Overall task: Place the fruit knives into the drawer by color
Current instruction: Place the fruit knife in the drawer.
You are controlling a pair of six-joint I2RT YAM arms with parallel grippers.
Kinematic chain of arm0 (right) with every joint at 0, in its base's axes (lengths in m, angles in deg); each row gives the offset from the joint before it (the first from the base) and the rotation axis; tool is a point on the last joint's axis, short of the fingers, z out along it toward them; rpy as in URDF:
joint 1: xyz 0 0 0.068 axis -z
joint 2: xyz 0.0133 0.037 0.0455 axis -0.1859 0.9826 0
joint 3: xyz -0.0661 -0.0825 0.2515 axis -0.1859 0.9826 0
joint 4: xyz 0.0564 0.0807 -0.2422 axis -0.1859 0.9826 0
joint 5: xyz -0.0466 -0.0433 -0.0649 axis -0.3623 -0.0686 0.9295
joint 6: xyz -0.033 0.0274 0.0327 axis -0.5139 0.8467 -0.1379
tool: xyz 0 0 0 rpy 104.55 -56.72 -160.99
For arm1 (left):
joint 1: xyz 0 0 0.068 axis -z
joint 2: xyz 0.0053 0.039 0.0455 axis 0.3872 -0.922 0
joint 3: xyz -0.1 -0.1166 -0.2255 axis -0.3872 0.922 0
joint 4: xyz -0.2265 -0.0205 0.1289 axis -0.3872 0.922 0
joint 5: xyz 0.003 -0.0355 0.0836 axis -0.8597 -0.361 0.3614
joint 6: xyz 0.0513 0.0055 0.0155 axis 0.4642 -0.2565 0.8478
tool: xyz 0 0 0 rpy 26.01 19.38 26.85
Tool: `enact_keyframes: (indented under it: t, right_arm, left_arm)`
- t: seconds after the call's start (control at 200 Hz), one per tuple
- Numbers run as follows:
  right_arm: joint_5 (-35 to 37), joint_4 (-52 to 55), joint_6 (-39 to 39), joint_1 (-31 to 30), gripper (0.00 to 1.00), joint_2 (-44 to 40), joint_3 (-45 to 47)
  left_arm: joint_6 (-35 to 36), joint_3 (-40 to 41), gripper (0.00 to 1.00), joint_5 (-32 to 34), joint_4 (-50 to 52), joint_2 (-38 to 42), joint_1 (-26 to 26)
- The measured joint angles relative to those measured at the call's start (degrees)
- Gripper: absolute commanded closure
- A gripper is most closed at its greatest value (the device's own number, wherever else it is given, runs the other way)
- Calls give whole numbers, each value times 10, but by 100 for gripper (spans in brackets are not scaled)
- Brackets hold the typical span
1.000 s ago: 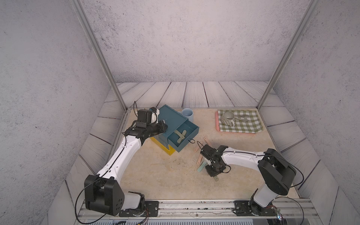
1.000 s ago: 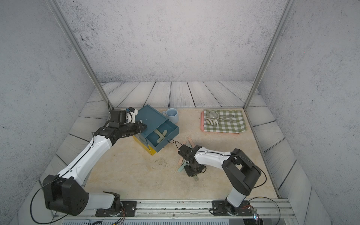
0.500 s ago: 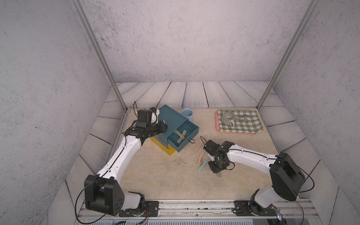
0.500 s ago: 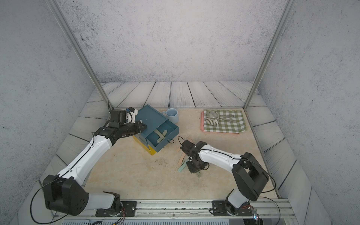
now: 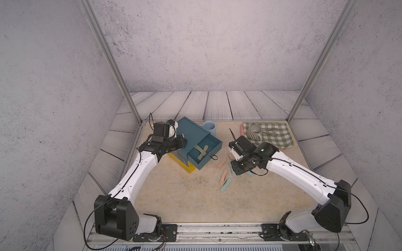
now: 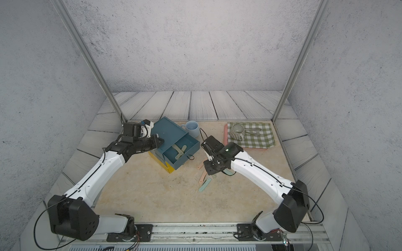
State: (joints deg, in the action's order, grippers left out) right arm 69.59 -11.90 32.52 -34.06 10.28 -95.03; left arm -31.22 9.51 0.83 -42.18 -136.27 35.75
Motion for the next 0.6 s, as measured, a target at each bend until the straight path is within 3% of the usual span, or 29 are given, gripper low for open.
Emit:
enact_keyframes:
  t: [0.355, 0.6]
  right_arm:
    - [-93, -52, -5, 0, 78, 31, -124]
    - [-136, -140, 59, 0, 78, 92, -184]
  left_arm:
    - [0, 0, 100, 0, 0, 0, 0]
    - [0, 0, 100, 0, 0, 0, 0]
